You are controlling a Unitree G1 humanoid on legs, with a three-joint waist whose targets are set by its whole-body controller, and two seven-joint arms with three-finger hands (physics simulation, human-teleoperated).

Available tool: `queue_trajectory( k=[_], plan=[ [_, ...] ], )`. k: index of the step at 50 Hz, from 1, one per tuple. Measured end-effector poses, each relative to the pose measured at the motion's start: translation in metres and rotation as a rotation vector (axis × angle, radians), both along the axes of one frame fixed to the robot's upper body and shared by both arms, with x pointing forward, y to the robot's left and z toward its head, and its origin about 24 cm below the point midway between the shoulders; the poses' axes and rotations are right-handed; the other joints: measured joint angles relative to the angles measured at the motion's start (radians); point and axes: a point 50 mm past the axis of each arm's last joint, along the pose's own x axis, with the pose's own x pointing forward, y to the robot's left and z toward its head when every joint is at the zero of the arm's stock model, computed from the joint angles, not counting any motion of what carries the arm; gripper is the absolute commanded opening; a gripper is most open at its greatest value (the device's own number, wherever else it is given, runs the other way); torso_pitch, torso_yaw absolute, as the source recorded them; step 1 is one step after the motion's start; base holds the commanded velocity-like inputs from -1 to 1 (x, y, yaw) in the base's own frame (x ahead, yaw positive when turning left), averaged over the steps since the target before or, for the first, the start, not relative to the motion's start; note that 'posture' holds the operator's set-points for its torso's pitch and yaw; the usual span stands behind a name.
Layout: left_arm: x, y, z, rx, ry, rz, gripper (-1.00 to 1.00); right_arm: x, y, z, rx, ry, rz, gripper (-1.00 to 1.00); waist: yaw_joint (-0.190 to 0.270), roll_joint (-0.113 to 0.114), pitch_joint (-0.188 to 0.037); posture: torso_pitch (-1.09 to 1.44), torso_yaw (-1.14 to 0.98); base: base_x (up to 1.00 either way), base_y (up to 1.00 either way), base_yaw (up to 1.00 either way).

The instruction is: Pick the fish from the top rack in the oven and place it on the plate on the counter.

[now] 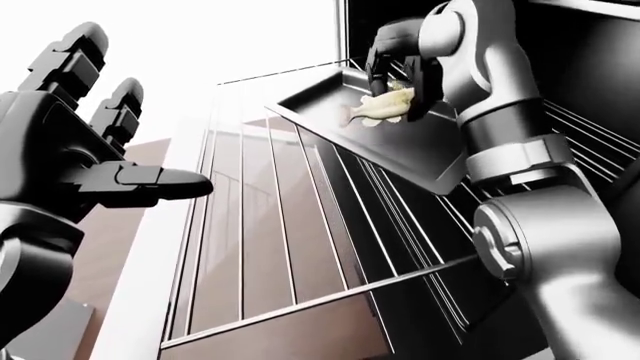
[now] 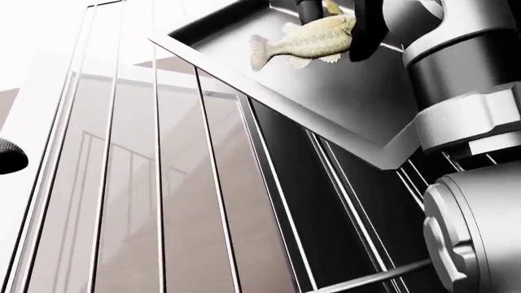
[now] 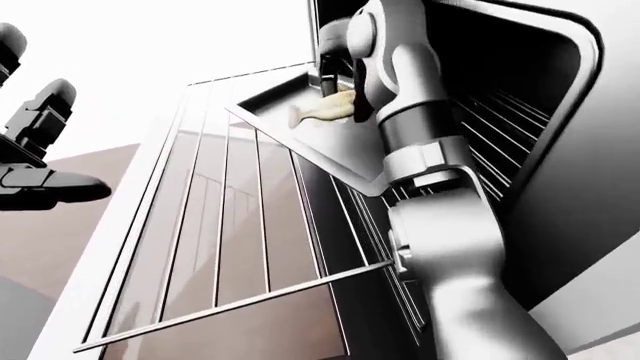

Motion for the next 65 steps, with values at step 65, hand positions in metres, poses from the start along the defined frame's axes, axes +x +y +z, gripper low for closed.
queue_trajectory(
  k=[65],
  plan=[
    [-0.006, -0.008, 0.004, 0.015, 0.000, -0.021, 1.00, -0.046, 0.016, 0.040, 0.321, -0.091, 0.128, -0.99, 0.011, -0.108, 0.019, -0.16, 0.00, -0.55, 0.02, -0.14]
  ],
)
